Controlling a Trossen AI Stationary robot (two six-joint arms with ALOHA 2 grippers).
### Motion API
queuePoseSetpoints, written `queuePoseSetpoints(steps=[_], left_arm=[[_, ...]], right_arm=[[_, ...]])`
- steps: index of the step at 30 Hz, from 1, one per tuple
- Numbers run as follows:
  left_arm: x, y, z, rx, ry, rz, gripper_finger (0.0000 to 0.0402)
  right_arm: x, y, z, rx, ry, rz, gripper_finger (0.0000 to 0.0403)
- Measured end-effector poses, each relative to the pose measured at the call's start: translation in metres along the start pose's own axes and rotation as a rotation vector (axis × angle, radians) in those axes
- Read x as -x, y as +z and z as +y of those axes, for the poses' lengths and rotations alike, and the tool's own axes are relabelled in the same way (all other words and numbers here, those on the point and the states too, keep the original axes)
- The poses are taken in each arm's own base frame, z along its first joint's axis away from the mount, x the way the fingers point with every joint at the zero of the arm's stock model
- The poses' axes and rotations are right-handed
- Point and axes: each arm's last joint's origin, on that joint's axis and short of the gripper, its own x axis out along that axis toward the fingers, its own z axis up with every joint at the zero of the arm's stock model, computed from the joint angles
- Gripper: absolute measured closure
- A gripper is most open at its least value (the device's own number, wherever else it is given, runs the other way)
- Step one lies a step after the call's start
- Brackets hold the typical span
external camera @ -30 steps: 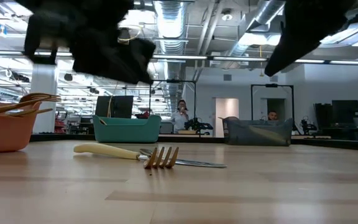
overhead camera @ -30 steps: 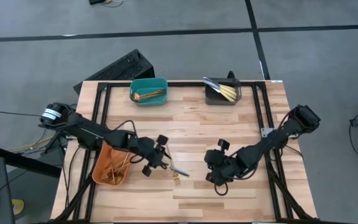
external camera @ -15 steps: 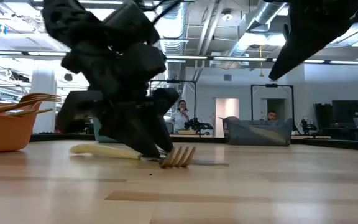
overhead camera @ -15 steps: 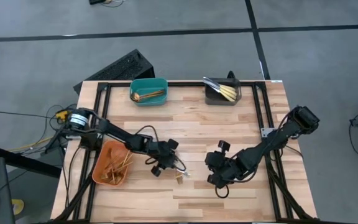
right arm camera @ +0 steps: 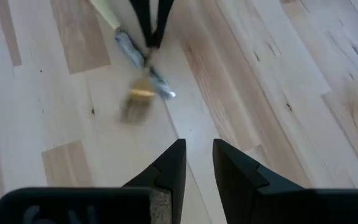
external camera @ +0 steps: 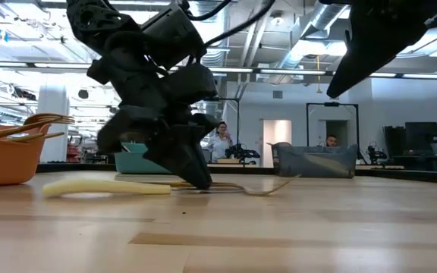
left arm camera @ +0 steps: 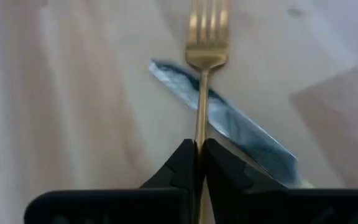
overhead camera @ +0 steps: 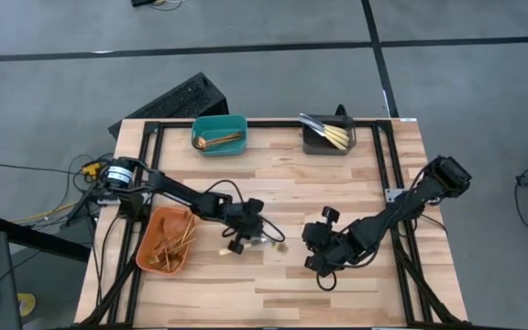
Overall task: Sort silverware by color (type)
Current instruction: Put the gold fork into the orange bin
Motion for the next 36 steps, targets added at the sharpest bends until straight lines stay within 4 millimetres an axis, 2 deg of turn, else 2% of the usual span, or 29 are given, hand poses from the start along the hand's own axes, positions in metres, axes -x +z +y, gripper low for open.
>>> queuePoseSetpoints(steps=[4, 7, 11, 16, 20, 25, 30, 36], left_arm=[[0.004, 0.002, 0.002, 0.126, 0.148, 0.011, 0.0391], [0.016, 0.006, -0.001, 0.209, 0.277, 0.021, 0.0393], [0.053, 0.026, -0.014, 0.321, 0.498, -0.068, 0.0394], [0.104, 0.020, -0.057, 0.413, 0.763, -0.050, 0.0395], [0.146, 0.001, -0.091, 0.569, 0.813, -0.081, 0.0394], [0.174, -0.028, -0.125, 0.693, 0.792, -0.062, 0.0392], [0.186, -0.061, -0.151, 0.807, 0.808, -0.062, 0.0392], [0.177, -0.096, -0.166, 0.920, 0.775, -0.160, 0.0391]], right_arm=[[0.000, -0.001, 0.000, -0.011, -0.011, -0.003, 0.0295], [0.001, -0.003, -0.003, -0.026, -0.057, -0.010, 0.0295], [0.002, -0.009, -0.010, -0.065, -0.143, 0.017, 0.0295], [0.009, -0.020, -0.014, -0.127, -0.208, 0.058, 0.0295], [0.014, -0.025, -0.010, -0.124, -0.200, 0.044, 0.0295], [0.017, -0.027, -0.006, -0.116, -0.199, 0.003, 0.0295], [0.017, -0.027, -0.006, -0.133, -0.198, 0.002, 0.0295], [0.017, -0.027, -0.007, -0.129, -0.202, 0.001, 0.0295]])
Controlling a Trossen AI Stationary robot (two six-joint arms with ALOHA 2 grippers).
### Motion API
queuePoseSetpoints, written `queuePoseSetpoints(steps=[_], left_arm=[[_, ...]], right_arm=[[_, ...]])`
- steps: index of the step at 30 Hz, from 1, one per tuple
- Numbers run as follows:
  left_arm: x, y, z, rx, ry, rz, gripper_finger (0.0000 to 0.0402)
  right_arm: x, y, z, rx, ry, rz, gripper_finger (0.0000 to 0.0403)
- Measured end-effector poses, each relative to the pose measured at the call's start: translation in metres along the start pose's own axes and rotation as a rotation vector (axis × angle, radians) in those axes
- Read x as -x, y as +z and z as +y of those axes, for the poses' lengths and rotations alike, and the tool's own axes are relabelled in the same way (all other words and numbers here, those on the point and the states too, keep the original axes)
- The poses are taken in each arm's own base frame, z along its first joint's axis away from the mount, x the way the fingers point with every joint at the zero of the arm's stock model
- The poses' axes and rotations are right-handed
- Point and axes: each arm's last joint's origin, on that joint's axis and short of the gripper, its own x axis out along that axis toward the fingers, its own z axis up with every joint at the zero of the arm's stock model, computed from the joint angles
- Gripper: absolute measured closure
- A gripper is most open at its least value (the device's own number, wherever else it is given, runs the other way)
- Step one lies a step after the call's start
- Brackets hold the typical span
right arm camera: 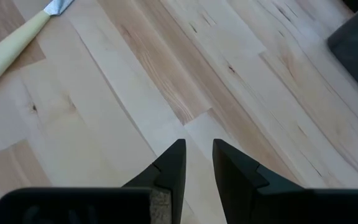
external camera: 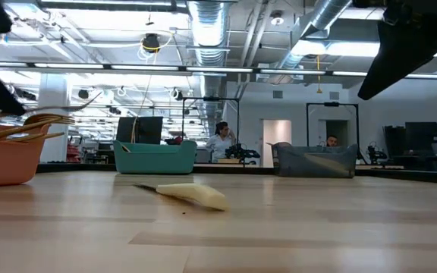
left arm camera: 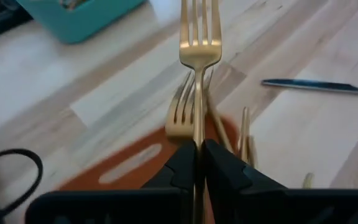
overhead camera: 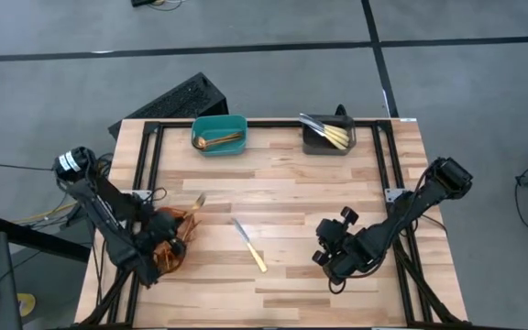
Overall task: Sort silverware by color (type)
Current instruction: Put the gold fork into the orange bin, then put the yellow knife into the black bin
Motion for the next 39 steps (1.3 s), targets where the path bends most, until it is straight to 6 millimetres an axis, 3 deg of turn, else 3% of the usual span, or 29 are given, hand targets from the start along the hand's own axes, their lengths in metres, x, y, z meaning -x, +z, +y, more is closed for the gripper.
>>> queuePoseSetpoints(steps=[5, 10, 18, 23, 28, 31, 34, 39], left_arm=[[-0.009, -0.017, 0.008, 0.003, -0.011, 0.019, 0.0391], [-0.012, -0.021, 0.011, 0.011, -0.010, 0.030, 0.0382], [-0.004, -0.015, 0.002, -0.049, -0.038, 0.040, 0.0322], [0.011, 0.003, -0.011, -0.179, -0.109, -0.111, 0.0286], [0.020, 0.021, -0.035, -0.304, -0.183, -0.402, 0.0277], [0.005, 0.035, -0.052, -0.410, -0.121, -0.388, 0.0280], [-0.029, 0.053, -0.072, -0.510, -0.149, -0.218, 0.0283], [-0.090, 0.077, -0.095, -0.671, -0.552, -0.132, 0.0285]], right_arm=[[0.000, 0.000, 0.000, -0.003, 0.002, 0.001, 0.0295], [0.000, 0.000, 0.000, -0.013, 0.002, 0.002, 0.0295], [0.000, 0.000, 0.000, -0.032, 0.002, 0.006, 0.0295], [-0.002, 0.002, 0.001, -0.057, 0.015, 0.001, 0.0295], [-0.007, 0.009, 0.001, -0.091, 0.021, 0.003, 0.0295], [-0.010, 0.011, -0.001, -0.079, 0.017, 0.021, 0.0295], [-0.012, 0.013, -0.002, -0.090, 0.014, 0.023, 0.0295], [-0.012, 0.013, -0.002, -0.092, 0.020, 0.040, 0.0295]])
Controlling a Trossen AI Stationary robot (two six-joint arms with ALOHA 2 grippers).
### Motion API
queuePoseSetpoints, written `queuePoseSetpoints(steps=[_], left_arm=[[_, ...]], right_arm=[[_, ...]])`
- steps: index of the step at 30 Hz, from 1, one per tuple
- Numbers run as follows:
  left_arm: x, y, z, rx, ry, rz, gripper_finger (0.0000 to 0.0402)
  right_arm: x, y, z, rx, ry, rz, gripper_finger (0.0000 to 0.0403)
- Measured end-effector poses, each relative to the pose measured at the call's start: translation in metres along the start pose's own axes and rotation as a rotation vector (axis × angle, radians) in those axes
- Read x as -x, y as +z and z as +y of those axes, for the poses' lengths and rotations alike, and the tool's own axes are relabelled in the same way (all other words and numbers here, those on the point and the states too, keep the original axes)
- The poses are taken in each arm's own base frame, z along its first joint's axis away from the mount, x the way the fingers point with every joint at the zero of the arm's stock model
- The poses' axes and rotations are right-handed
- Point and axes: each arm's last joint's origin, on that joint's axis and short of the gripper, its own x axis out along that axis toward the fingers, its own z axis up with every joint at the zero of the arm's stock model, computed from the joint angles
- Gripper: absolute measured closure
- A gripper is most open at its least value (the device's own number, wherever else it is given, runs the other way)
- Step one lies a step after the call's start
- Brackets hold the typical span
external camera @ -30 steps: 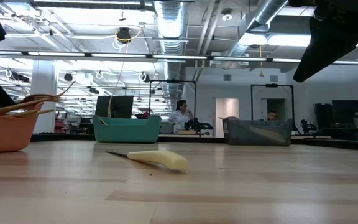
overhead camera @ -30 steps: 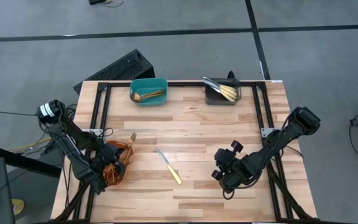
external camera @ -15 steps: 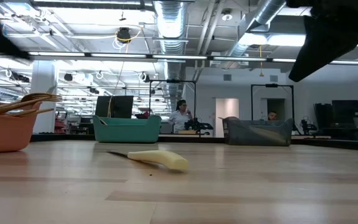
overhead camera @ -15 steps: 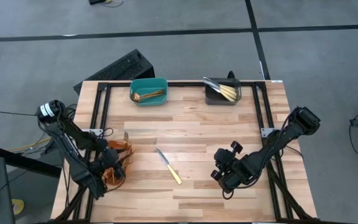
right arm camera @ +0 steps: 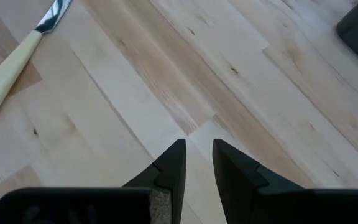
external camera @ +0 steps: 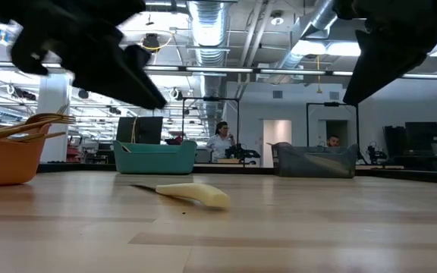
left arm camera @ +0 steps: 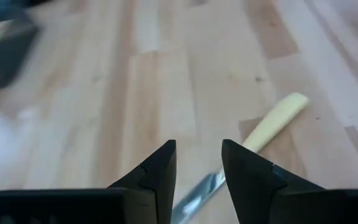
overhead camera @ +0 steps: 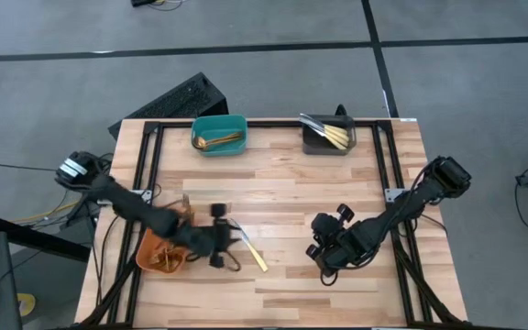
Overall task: Sort silverware by color (type)
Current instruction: Put the yellow knife into the black bin
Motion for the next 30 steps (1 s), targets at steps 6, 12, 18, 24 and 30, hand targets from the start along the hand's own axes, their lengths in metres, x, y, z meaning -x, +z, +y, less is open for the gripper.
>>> queuePoseSetpoints(steps=[6, 12, 18, 24, 30], left_arm=[[-0.041, -0.012, 0.024, -0.050, -0.244, 0.054, 0.0285], [-0.072, -0.033, 0.020, -0.117, -0.411, 0.082, 0.0285], [-0.096, -0.044, 0.014, -0.175, -0.393, 0.033, 0.0286], [-0.106, -0.050, 0.020, -0.162, -0.381, 0.065, 0.0335], [-0.106, -0.040, 0.029, -0.179, -0.229, -0.014, 0.0379]], right_arm=[[0.011, -0.014, 0.006, 0.052, 0.049, 0.036, 0.0295], [0.017, -0.021, 0.008, 0.084, 0.061, 0.027, 0.0295], [0.018, -0.021, 0.008, 0.088, 0.061, 0.024, 0.0295], [0.009, -0.011, 0.003, 0.112, 0.015, -0.002, 0.0295], [-0.020, 0.007, 0.013, -0.026, 0.078, -0.138, 0.0295]])
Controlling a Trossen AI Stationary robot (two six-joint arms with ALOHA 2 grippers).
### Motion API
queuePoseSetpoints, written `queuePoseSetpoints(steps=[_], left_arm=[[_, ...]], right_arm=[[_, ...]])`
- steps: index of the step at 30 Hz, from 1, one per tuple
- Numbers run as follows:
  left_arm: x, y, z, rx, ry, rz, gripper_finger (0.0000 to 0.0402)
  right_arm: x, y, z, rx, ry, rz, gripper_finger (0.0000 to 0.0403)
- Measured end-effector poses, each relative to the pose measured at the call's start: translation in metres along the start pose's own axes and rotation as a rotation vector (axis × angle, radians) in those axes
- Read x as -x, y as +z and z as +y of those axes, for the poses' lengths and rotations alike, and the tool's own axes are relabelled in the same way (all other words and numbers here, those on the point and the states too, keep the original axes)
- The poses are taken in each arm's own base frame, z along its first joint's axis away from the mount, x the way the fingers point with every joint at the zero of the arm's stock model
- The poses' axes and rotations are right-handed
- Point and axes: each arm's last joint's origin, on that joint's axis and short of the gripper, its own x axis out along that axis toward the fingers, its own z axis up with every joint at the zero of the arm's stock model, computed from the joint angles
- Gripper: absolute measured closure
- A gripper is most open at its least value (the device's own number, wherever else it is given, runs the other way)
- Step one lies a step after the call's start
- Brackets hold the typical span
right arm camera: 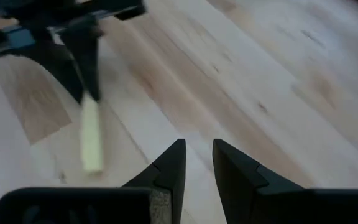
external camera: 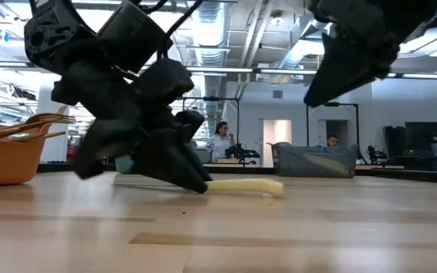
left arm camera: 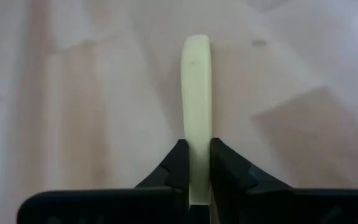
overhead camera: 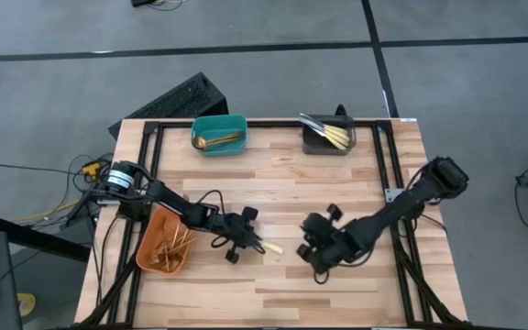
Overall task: Sort silverware by color (type)
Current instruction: Put the yellow knife into the black bin
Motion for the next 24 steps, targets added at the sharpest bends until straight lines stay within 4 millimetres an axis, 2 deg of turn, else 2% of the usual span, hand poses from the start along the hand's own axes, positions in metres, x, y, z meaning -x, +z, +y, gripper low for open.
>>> queuePoseSetpoints(steps=[4, 9, 16, 20, 24], left_arm=[[-0.001, 0.005, 0.006, -0.037, 0.111, 0.015, 0.0375], [-0.003, 0.016, 0.010, -0.111, 0.156, 0.012, 0.0377], [-0.004, 0.028, 0.014, -0.219, 0.187, -0.013, 0.0376], [-0.004, 0.035, 0.017, -0.218, 0.214, -0.028, 0.0376], [-0.005, 0.039, 0.025, -0.214, 0.233, -0.037, 0.0376]], right_arm=[[-0.015, 0.002, 0.007, 0.046, 0.102, -0.032, 0.0295], [-0.028, 0.013, 0.009, 0.082, 0.252, -0.050, 0.0295], [-0.047, 0.022, -0.003, 0.169, 0.289, -0.033, 0.0295], [-0.058, 0.022, -0.008, 0.190, 0.412, -0.031, 0.0294], [-0.068, 0.019, -0.019, 0.249, 0.384, 0.013, 0.0267]])
